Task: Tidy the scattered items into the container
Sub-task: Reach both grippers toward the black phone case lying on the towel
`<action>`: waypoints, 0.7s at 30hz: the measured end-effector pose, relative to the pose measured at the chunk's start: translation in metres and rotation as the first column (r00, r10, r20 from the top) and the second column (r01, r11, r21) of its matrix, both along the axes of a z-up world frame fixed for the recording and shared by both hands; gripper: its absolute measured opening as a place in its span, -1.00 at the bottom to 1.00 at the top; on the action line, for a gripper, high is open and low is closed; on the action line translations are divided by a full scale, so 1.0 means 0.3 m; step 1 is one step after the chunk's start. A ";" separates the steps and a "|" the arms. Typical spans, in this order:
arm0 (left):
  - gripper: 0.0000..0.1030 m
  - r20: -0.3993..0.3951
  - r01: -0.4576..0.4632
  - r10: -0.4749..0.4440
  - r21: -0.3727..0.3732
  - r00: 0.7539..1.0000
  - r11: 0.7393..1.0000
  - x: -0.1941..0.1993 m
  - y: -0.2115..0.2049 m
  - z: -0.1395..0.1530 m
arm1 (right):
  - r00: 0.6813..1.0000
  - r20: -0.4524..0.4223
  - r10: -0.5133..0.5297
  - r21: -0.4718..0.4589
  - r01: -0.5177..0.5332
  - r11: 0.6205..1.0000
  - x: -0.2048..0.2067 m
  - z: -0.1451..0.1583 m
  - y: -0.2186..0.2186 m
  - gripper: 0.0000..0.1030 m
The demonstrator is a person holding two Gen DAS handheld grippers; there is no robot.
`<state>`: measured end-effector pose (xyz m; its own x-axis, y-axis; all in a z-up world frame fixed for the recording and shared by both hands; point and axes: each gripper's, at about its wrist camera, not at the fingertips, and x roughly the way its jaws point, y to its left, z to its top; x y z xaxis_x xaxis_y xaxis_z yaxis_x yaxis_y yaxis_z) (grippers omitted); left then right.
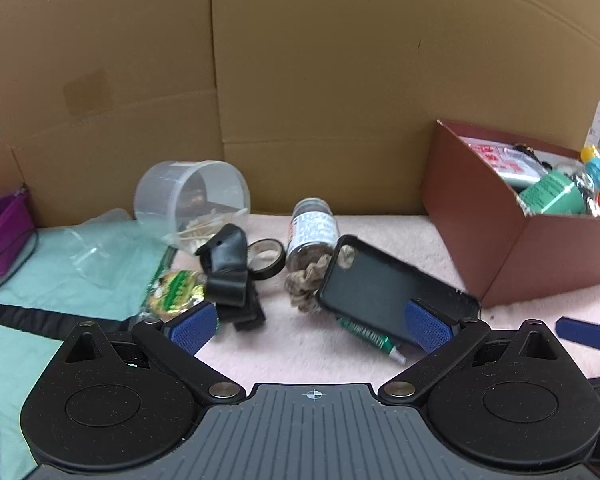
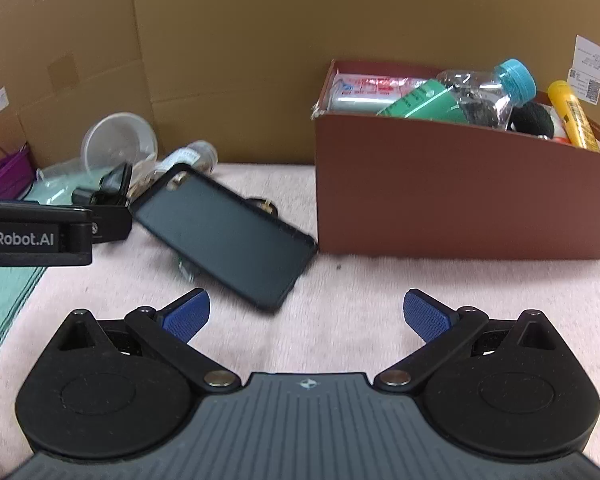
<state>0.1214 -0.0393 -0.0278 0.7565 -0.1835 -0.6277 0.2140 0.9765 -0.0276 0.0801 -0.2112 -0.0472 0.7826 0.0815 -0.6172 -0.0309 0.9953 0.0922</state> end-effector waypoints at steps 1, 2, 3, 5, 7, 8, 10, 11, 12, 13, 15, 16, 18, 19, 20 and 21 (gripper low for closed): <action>0.98 -0.012 0.002 -0.002 -0.020 1.000 1.000 0.020 0.000 -0.001 | 1.000 0.002 -0.001 0.007 0.001 1.000 0.014 -0.001 -0.002 0.98; 0.91 -0.026 0.002 -0.003 -0.039 1.000 0.999 0.038 0.002 -0.004 | 1.000 0.002 -0.003 0.013 0.003 1.000 0.028 -0.004 -0.005 0.98; 0.84 -0.041 0.001 -0.004 -0.058 0.999 0.998 0.054 0.006 -0.007 | 1.000 0.000 -0.003 0.017 0.003 1.000 0.041 -0.008 -0.007 0.96; 0.80 -0.059 0.006 -0.011 -0.088 0.998 0.996 0.078 0.009 -0.016 | 1.000 -0.005 -0.001 0.033 0.002 0.999 0.067 -0.019 -0.008 0.85; 0.69 -0.077 0.017 -0.024 -0.080 0.997 0.997 0.098 0.003 -0.030 | 1.000 -0.010 0.000 0.059 0.000 0.998 0.085 -0.028 -0.011 0.75; 0.59 -0.087 0.027 -0.033 -0.074 0.996 0.997 0.105 0.000 -0.038 | 1.000 -0.016 0.000 0.070 0.001 0.998 0.094 -0.034 -0.012 0.68; 0.43 -0.114 0.044 -0.052 -0.073 0.992 0.996 0.120 0.000 -0.056 | 1.000 -0.023 0.000 0.095 0.003 0.995 0.110 -0.044 -0.017 0.58; 0.25 -0.128 0.049 -0.059 -0.079 0.990 0.996 0.128 0.001 -0.066 | 1.000 -0.027 0.001 0.109 0.002 0.994 0.118 -0.050 -0.020 0.53; 0.08 -0.137 0.050 -0.062 -0.091 0.989 0.995 0.134 0.005 -0.074 | 1.000 -0.028 0.002 0.117 0.001 0.993 0.124 -0.054 -0.021 0.52; 0.02 -0.138 0.049 -0.064 -0.104 0.988 0.993 0.136 0.010 -0.078 | 1.000 -0.022 0.004 0.117 -0.001 0.993 0.127 -0.055 -0.021 0.50; -0.21 -0.141 0.056 -0.074 -0.127 0.987 0.990 0.136 0.018 -0.079 | 1.000 -0.012 0.014 0.115 -0.013 0.993 0.130 -0.055 -0.019 0.45; -0.29 -0.143 0.060 -0.079 -0.135 0.987 0.989 0.132 0.020 -0.078 | 1.000 -0.007 0.022 0.117 -0.021 0.993 0.128 -0.054 -0.017 0.36; -0.38 -0.134 0.061 -0.078 -0.124 0.988 0.990 0.115 0.019 -0.072 | 0.998 0.004 0.056 0.120 -0.056 0.991 0.125 -0.050 -0.008 0.06; -0.39 -0.130 0.063 -0.078 -0.116 0.988 0.991 0.104 0.019 -0.070 | 0.998 0.006 0.066 0.117 -0.067 0.991 0.123 -0.048 0.000 -0.05; -0.41 -0.127 0.062 -0.077 -0.113 0.989 0.992 0.095 0.021 -0.069 | 0.997 0.009 0.075 0.100 -0.075 0.992 0.119 -0.046 0.009 -0.09; -0.41 -0.124 0.059 -0.073 -0.111 0.990 0.992 0.087 0.023 -0.067 | 0.997 0.013 0.082 0.081 -0.083 0.993 0.113 -0.043 0.018 -0.13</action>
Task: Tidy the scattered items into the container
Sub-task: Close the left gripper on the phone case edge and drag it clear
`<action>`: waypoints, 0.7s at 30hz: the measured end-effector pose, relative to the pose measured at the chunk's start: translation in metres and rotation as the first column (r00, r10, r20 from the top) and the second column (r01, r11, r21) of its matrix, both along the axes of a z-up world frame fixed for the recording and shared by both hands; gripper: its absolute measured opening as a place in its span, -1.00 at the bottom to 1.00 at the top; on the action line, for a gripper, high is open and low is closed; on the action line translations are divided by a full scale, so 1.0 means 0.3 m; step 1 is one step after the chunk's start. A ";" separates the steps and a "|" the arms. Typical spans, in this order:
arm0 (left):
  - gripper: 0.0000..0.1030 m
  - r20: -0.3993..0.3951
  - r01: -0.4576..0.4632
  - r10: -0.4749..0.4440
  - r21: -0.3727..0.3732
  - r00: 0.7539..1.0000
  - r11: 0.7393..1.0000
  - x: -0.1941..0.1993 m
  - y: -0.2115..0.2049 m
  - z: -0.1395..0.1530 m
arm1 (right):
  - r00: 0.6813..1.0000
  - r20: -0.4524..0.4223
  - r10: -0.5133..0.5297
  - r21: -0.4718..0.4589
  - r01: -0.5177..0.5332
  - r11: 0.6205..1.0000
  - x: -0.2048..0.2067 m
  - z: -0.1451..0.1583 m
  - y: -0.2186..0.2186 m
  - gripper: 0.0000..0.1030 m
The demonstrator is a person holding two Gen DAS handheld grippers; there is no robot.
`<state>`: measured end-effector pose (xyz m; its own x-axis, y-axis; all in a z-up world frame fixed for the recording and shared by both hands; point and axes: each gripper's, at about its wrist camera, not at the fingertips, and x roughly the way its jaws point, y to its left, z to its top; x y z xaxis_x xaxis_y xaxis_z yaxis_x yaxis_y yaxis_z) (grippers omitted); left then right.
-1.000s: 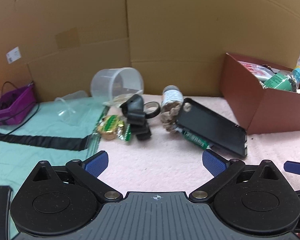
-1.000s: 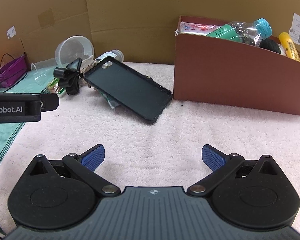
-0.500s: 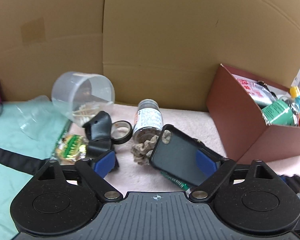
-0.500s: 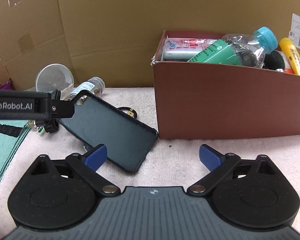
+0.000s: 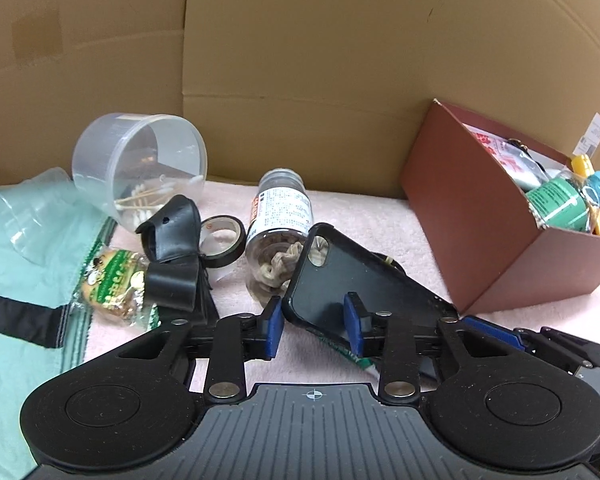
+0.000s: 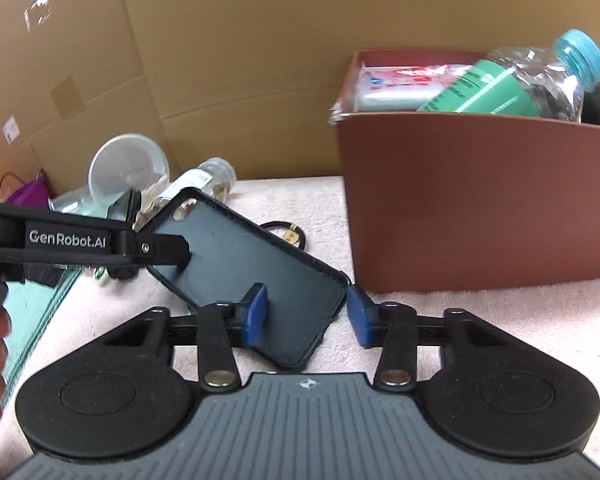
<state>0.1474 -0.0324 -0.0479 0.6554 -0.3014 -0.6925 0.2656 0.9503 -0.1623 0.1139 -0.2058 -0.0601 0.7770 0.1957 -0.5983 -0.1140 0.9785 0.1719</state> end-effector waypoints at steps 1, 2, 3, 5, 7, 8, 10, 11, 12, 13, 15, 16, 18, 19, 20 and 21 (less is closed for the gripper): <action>-0.41 0.001 -0.004 0.004 -0.001 1.000 1.000 -0.008 0.005 0.002 | 1.000 0.000 0.001 -0.013 -0.001 1.000 -0.004 0.002 0.006 -0.27; -0.41 -0.001 -0.008 0.008 -0.003 1.000 1.000 -0.017 0.014 0.005 | 1.000 -0.002 0.004 -0.023 -0.004 1.000 -0.010 0.003 0.010 -0.38; -0.40 -0.003 -0.010 0.010 -0.004 1.000 1.000 -0.028 0.023 0.008 | 1.000 -0.006 0.009 -0.027 -0.010 1.000 -0.017 0.004 0.012 -0.42; -0.41 -0.011 -0.006 0.006 0.001 1.000 1.000 -0.054 0.041 0.012 | 1.000 -0.015 0.018 -0.033 -0.018 0.999 -0.033 0.004 0.015 -0.62; -0.42 -0.019 0.005 -0.005 0.013 1.000 1.000 -0.092 0.054 0.009 | 0.999 -0.022 0.032 -0.034 -0.033 0.999 -0.062 0.007 0.015 -0.64; -0.41 -0.028 0.011 -0.010 0.016 1.000 1.000 -0.113 0.058 0.005 | 0.999 -0.025 0.040 -0.035 -0.040 0.999 -0.079 0.009 0.014 -0.64; -0.39 -0.049 0.023 -0.023 0.012 0.999 1.000 -0.153 0.069 -0.004 | 0.998 -0.028 0.052 -0.044 -0.053 0.998 -0.117 0.013 0.015 -0.64; -0.38 -0.057 0.030 -0.029 0.012 0.998 0.999 -0.174 0.076 -0.006 | 0.998 -0.029 0.057 -0.050 -0.058 0.997 -0.136 0.013 0.016 -0.64; -0.36 -0.065 0.036 -0.035 0.014 0.997 0.999 -0.198 0.085 -0.009 | 0.998 -0.031 0.062 -0.055 -0.063 0.996 -0.157 0.015 0.017 -0.64; -0.35 -0.075 0.044 -0.042 0.021 0.996 0.999 -0.223 0.093 -0.013 | 0.997 -0.032 0.066 -0.057 -0.068 0.996 -0.176 0.017 0.017 -0.64; -0.34 -0.101 0.070 -0.065 0.044 0.993 0.997 -0.262 0.096 -0.029 | 0.996 -0.035 0.079 -0.061 -0.081 0.995 -0.212 0.019 0.015 -0.64; -0.32 -0.116 0.083 -0.076 0.053 0.990 0.995 -0.282 0.098 -0.036 | 0.995 -0.037 0.088 -0.066 -0.090 0.994 -0.226 0.020 0.017 -0.64; -0.03 -0.124 0.092 -0.084 0.062 0.989 0.994 -0.324 0.102 -0.041 | 0.994 -0.043 0.100 -0.077 -0.103 0.992 -0.254 0.020 0.019 -0.65; -0.03 -0.116 0.093 -0.085 0.069 0.990 0.993 -0.343 0.101 -0.038 | 0.993 -0.051 0.102 -0.075 -0.106 0.991 -0.266 0.018 0.018 -0.65; -0.03 -0.113 0.091 -0.083 0.071 0.990 0.993 -0.351 0.102 -0.035 | 0.993 -0.053 0.105 -0.070 -0.109 0.992 -0.281 0.015 0.014 -0.65; -0.03 -0.110 0.088 -0.080 0.069 0.991 0.994 -0.357 0.104 -0.029 | 0.993 -0.052 0.105 -0.066 -0.109 0.992 -0.293 0.014 0.011 -0.65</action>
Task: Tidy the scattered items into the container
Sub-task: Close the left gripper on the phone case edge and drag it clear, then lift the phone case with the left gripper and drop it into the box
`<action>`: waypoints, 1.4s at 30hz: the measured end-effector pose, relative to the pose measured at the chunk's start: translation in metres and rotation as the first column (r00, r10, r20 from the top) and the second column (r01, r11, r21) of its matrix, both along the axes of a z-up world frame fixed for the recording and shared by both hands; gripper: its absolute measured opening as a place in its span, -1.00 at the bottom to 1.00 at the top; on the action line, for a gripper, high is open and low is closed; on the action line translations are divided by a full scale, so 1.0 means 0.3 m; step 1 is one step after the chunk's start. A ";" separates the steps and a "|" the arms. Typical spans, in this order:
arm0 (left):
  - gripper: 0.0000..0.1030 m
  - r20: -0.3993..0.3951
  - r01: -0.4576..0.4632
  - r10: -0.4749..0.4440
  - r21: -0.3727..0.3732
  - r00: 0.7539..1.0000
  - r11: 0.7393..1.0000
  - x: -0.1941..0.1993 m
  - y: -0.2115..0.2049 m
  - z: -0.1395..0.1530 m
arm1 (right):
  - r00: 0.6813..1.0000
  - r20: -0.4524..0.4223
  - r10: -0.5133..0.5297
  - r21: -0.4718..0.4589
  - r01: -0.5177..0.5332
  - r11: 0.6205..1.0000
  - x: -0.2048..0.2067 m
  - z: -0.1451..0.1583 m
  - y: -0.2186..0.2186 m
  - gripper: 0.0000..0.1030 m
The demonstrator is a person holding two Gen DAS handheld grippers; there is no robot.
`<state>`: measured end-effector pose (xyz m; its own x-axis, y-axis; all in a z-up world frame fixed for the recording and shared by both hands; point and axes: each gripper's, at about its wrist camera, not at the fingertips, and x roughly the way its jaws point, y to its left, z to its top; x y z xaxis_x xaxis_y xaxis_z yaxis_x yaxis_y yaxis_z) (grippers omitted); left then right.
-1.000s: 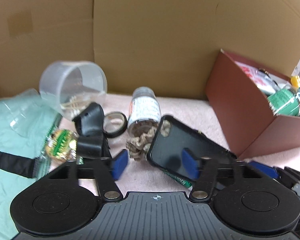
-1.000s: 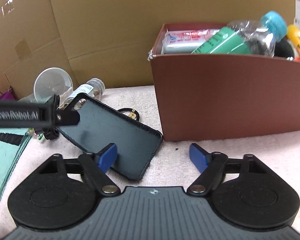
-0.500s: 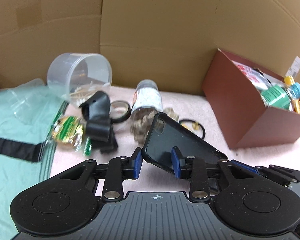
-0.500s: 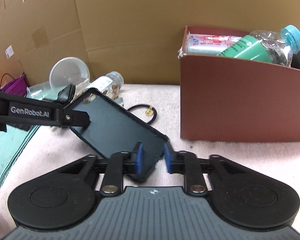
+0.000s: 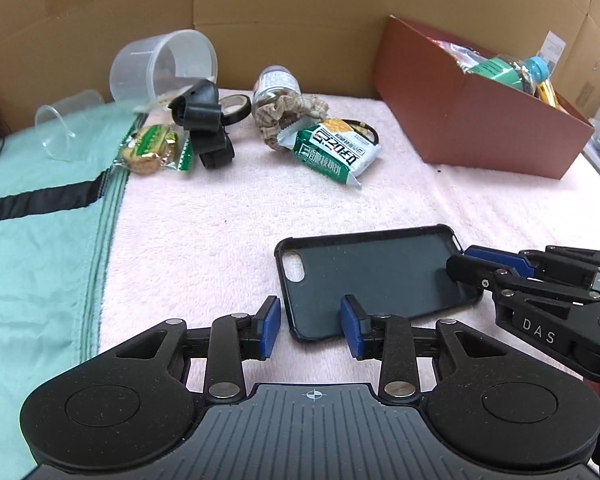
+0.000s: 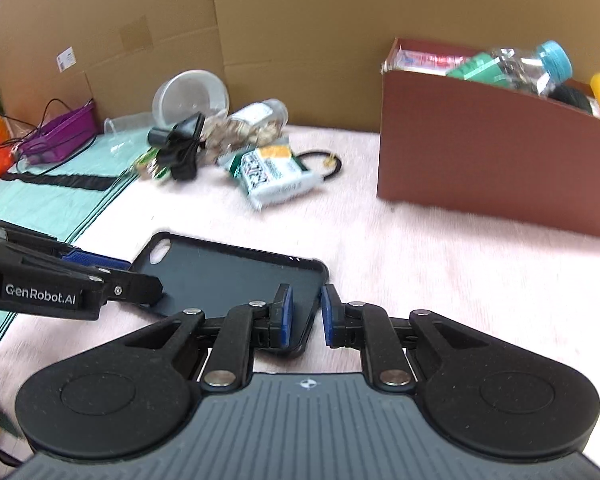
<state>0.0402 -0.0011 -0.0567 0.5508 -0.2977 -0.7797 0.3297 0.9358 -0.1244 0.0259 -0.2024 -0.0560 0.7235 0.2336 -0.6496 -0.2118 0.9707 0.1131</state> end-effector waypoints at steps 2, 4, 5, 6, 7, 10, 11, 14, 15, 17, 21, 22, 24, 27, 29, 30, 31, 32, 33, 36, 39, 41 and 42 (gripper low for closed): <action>-0.03 0.009 -0.006 0.006 0.006 1.000 1.000 -0.002 -0.001 0.007 | 1.000 0.000 -0.006 0.002 0.006 1.000 -0.012 0.000 0.000 -0.64; -0.14 0.011 -0.007 0.007 0.007 1.000 1.000 0.008 -0.006 0.010 | 1.000 0.003 -0.009 -0.003 0.009 1.000 -0.017 0.001 0.005 -0.64; -0.36 0.008 -0.008 0.008 0.008 1.000 1.000 0.014 -0.009 0.008 | 1.000 0.004 -0.012 -0.003 0.012 1.000 -0.018 0.000 0.007 -0.64; -0.41 0.006 -0.011 0.011 0.016 1.000 1.000 0.018 -0.013 0.006 | 1.000 0.005 -0.017 0.001 0.016 1.000 -0.015 -0.002 0.007 -0.64; -0.41 0.009 -0.012 0.011 0.022 1.000 1.000 0.021 -0.016 0.004 | 1.000 0.005 -0.023 0.006 0.023 1.000 -0.013 -0.003 0.006 -0.64; -0.33 0.010 -0.010 0.010 0.028 1.000 1.000 0.023 -0.022 -0.001 | 1.000 0.008 -0.030 0.015 0.030 0.999 -0.010 -0.006 0.004 -0.64; -0.22 0.006 -0.009 0.009 0.028 1.000 1.000 0.025 -0.024 -0.004 | 1.000 0.010 -0.030 0.014 0.029 0.999 -0.009 -0.007 0.005 -0.64; -0.24 0.010 -0.013 0.012 0.037 1.000 0.999 0.028 -0.030 -0.014 | 1.000 0.011 -0.028 0.009 0.028 1.000 -0.006 -0.008 0.009 -0.63; -0.34 0.017 -0.013 0.012 0.045 1.000 0.999 0.027 -0.034 -0.014 | 1.000 0.015 -0.027 0.004 0.027 1.000 -0.005 -0.009 0.011 -0.63; -0.40 0.025 -0.014 0.012 0.057 1.000 0.998 0.028 -0.040 -0.015 | 0.999 0.027 -0.020 -0.013 0.021 1.000 -0.005 -0.012 0.018 -0.63; -0.60 0.025 -0.022 0.020 0.062 0.999 0.998 0.027 -0.043 -0.011 | 0.999 0.035 -0.029 -0.019 0.030 0.999 -0.014 -0.011 0.015 -0.82; -0.62 0.025 -0.022 0.020 0.061 0.999 0.998 0.024 -0.045 -0.008 | 0.999 0.036 -0.033 -0.022 0.034 0.999 -0.019 -0.008 0.011 -0.90; -0.70 0.031 -0.013 0.011 0.053 0.999 0.999 0.017 -0.056 0.002 | 0.999 0.029 -0.038 -0.020 0.039 0.999 -0.025 -0.003 -0.002 -0.91; -0.71 0.049 0.006 -0.008 0.040 0.999 0.999 0.011 -0.087 0.024 | 0.997 0.037 -0.061 -0.024 0.062 0.998 -0.040 0.010 -0.030 -0.91; -0.72 0.064 0.022 -0.024 0.032 0.998 0.999 0.011 -0.113 0.046 | 0.996 0.051 -0.079 -0.017 0.080 0.997 -0.052 0.030 -0.056 -0.91; -0.72 0.074 0.032 -0.034 0.026 0.997 0.999 0.013 -0.127 0.061 | 0.994 0.062 -0.087 -0.014 0.088 0.996 -0.058 0.044 -0.069 -0.91; -0.72 0.086 0.042 -0.044 0.018 0.995 0.999 0.015 -0.142 0.078 | 0.993 0.074 -0.096 -0.013 0.097 0.995 -0.064 0.060 -0.084 -0.91; -0.72 0.099 0.051 -0.052 0.011 0.994 0.999 0.019 -0.157 0.096 | 0.990 0.091 -0.105 -0.013 0.107 0.994 -0.069 0.079 -0.098 -0.91; -0.72 0.112 0.058 -0.058 0.005 0.992 0.998 0.024 -0.173 0.115 | 0.988 0.108 -0.114 -0.013 0.116 0.993 -0.071 0.099 -0.114 -0.91; -0.72 0.164 0.078 -0.076 -0.007 0.984 0.997 0.040 -0.225 0.183 | 0.977 0.157 -0.141 -0.002 0.143 0.990 -0.069 0.160 -0.167 -0.91; -0.72 0.219 0.101 -0.096 -0.012 0.971 0.995 0.055 -0.279 0.255 | 0.964 0.209 -0.164 0.011 0.166 0.986 -0.061 0.225 -0.217 -0.91; -0.72 0.252 0.118 -0.111 -0.013 0.961 0.993 0.069 -0.320 0.303 | 0.953 0.246 -0.178 0.014 0.180 0.984 -0.045 0.270 -0.248 -0.91; -0.71 0.262 0.126 -0.117 -0.016 0.958 0.992 0.080 -0.338 0.322 | 0.947 0.263 -0.185 0.017 0.187 0.982 -0.036 0.293 -0.266 -0.91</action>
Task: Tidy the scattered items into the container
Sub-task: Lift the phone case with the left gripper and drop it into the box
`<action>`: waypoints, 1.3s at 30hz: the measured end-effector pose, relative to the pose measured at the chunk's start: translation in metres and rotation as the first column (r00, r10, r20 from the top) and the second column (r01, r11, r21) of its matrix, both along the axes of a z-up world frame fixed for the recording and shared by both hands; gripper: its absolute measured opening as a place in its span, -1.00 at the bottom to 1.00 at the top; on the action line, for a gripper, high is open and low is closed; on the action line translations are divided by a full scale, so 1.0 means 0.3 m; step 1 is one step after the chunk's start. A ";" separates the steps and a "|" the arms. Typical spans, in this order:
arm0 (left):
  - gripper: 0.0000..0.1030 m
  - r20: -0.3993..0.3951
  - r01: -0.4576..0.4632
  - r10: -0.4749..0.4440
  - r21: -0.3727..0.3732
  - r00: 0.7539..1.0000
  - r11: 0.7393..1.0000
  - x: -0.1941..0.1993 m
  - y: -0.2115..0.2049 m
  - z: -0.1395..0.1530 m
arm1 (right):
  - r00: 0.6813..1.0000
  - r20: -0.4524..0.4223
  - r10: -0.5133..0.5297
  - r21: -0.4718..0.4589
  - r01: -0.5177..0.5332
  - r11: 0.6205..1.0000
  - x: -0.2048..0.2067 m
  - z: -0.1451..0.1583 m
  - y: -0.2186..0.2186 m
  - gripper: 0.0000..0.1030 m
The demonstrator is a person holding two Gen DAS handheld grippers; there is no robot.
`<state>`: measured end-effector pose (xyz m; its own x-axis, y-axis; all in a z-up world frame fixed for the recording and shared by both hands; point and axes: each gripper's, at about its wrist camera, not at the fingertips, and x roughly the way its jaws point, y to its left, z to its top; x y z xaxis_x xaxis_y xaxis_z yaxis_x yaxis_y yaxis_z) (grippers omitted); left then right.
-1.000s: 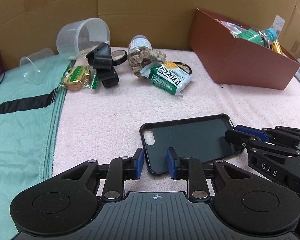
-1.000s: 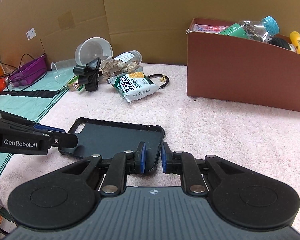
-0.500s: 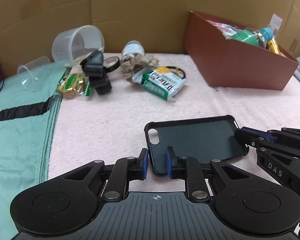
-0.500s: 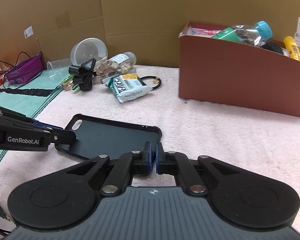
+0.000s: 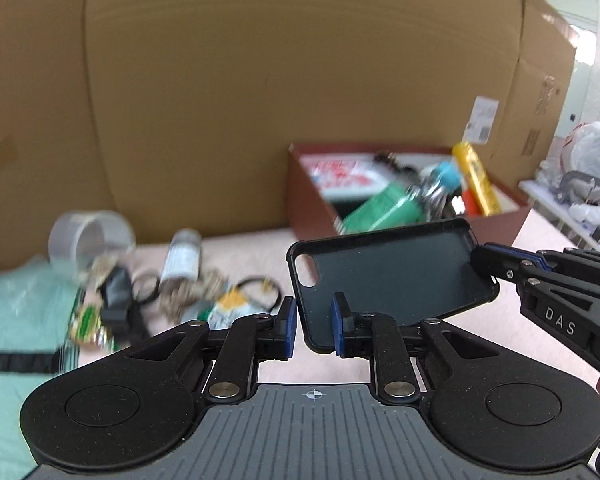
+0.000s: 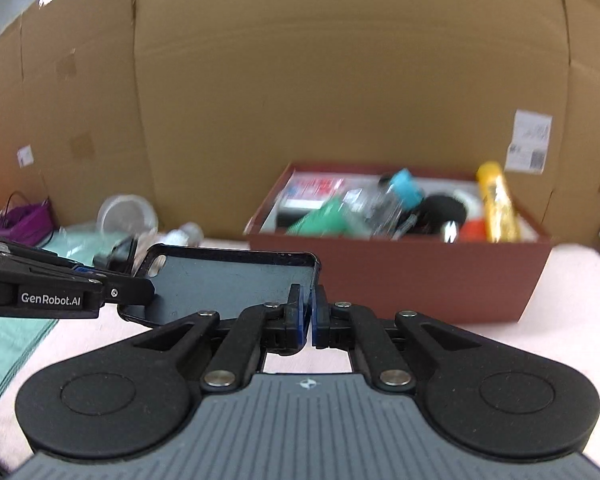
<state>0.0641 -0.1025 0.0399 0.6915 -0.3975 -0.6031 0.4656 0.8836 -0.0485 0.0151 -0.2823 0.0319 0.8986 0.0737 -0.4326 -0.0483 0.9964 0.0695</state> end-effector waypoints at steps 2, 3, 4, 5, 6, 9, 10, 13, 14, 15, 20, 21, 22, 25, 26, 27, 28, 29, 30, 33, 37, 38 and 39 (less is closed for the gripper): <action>-0.70 0.011 0.014 -0.014 -0.013 1.000 1.000 0.025 -0.034 0.033 | 0.999 0.030 -0.017 0.002 0.016 1.000 0.022 0.042 -0.031 -0.91; -0.70 0.017 0.021 -0.021 -0.019 1.000 1.000 0.039 -0.051 0.047 | 0.999 0.046 -0.025 0.000 0.025 1.000 0.033 0.063 -0.046 -0.91; -0.70 0.021 0.027 -0.026 -0.025 0.999 0.999 0.054 -0.068 0.060 | 0.998 0.062 -0.034 -0.004 0.034 0.999 0.046 0.084 -0.057 -0.91; -0.69 0.024 0.029 -0.028 -0.031 0.999 0.999 0.071 -0.085 0.073 | 0.996 0.078 -0.042 -0.011 0.043 0.999 0.059 0.104 -0.068 -0.91; -0.69 0.031 0.030 -0.029 -0.034 0.999 0.999 0.088 -0.101 0.086 | 0.995 0.092 -0.048 -0.019 0.050 0.999 0.073 0.123 -0.078 -0.91; -0.69 0.043 0.031 -0.029 -0.038 0.999 0.999 0.143 -0.147 0.118 | 0.991 0.115 -0.063 -0.033 0.067 0.997 0.123 0.166 -0.108 -0.91; -0.69 0.041 0.032 -0.030 -0.040 0.999 0.999 0.164 -0.161 0.125 | 0.991 0.117 -0.068 -0.038 0.073 0.997 0.145 0.175 -0.117 -0.91; -0.69 0.042 0.022 -0.021 -0.037 0.999 0.999 0.228 -0.202 0.134 | 0.990 0.114 -0.088 -0.040 0.093 0.995 0.210 0.185 -0.151 -0.91; -0.69 0.041 0.021 -0.019 -0.033 0.999 0.999 0.249 -0.216 0.134 | 0.990 0.109 -0.091 -0.032 0.095 0.995 0.231 0.184 -0.162 -0.91; -0.69 0.038 0.019 -0.018 -0.028 0.999 0.999 0.271 -0.231 0.132 | 0.990 0.104 -0.096 -0.025 0.099 0.995 0.248 0.185 -0.174 -0.91; -0.68 0.037 0.016 -0.017 0.016 0.999 1.000 0.367 -0.298 0.100 | 0.990 0.079 -0.113 -0.016 0.115 0.993 0.346 0.161 -0.200 -0.91; -0.68 0.031 0.016 -0.017 0.019 0.999 1.000 0.386 -0.308 0.091 | 0.991 0.071 -0.115 -0.017 0.116 0.993 0.368 0.153 -0.204 -0.91; -0.68 0.022 0.016 -0.016 0.018 1.000 1.000 0.407 -0.318 0.081 | 0.991 0.061 -0.118 -0.018 0.119 0.993 0.389 0.144 -0.208 -0.90; -0.68 0.003 0.014 -0.014 0.029 1.000 0.999 0.460 -0.351 0.051 | 0.991 0.030 -0.131 -0.024 0.132 0.991 0.447 0.109 -0.219 -0.90; -0.67 0.002 0.014 -0.014 0.036 1.000 0.999 0.474 -0.362 0.041 | 0.991 0.019 -0.134 -0.021 0.134 0.991 0.465 0.098 -0.225 -0.90; -0.67 0.002 0.015 -0.015 0.044 1.000 0.999 0.487 -0.374 0.031 | 0.991 0.009 -0.135 -0.016 0.136 0.991 0.480 0.086 -0.231 -0.90; -0.67 0.001 0.017 -0.017 0.050 1.000 0.999 0.500 -0.385 0.022 | 0.991 0.000 -0.136 -0.011 0.136 0.991 0.495 0.075 -0.238 -0.90; -0.67 -0.001 0.019 -0.019 0.054 1.000 0.998 0.512 -0.394 0.014 | 0.991 -0.010 -0.136 -0.006 0.136 0.991 0.510 0.064 -0.245 -0.90; -0.60 -0.004 0.021 -0.021 0.055 1.000 0.998 0.525 -0.403 0.006 | 0.990 -0.019 -0.137 -0.003 0.137 0.991 0.525 0.054 -0.249 -0.90; -0.09 -0.013 0.032 -0.031 0.048 0.999 0.998 0.551 -0.424 -0.013 | 0.990 -0.037 -0.136 0.008 0.136 0.991 0.560 0.031 -0.262 -0.89; 0.52 0.026 0.044 -0.045 0.049 0.999 0.998 0.522 -0.447 -0.021 | 0.993 -0.050 -0.108 0.017 0.109 0.994 0.587 0.007 -0.272 -0.79; 0.72 0.054 0.031 -0.035 0.058 0.998 0.998 0.510 -0.451 -0.021 | 0.993 -0.049 -0.111 0.004 0.111 0.994 0.590 0.002 -0.269 -0.65; 0.85 0.086 0.020 -0.025 0.065 0.996 0.998 0.495 -0.449 -0.022 | 0.992 -0.045 -0.120 -0.010 0.119 0.993 0.588 -0.002 -0.267 -0.55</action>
